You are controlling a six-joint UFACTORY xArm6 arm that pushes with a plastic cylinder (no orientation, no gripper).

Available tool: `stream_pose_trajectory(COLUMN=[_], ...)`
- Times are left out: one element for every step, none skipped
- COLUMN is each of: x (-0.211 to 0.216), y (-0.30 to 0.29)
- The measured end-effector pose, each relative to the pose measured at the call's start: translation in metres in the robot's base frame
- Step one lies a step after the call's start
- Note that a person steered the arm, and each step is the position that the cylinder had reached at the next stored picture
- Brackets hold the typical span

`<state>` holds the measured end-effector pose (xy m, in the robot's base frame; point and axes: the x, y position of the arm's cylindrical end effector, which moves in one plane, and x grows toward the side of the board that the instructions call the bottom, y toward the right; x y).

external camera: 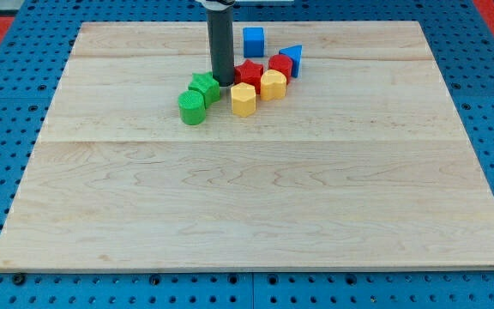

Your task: Place the red star to the bottom left of the yellow heart

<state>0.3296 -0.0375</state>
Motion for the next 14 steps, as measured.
stream_pose_trajectory(x=[0.000, -0.002, -0.015, -0.028, -0.023, -0.007, 0.023, 0.052, 0.089, 0.121, 0.149, 0.124, 0.074, 0.057], y=[0.000, -0.003, -0.003, -0.006, 0.021, 0.042, 0.060, 0.079, 0.102, 0.101, 0.121, 0.174, 0.157, 0.141])
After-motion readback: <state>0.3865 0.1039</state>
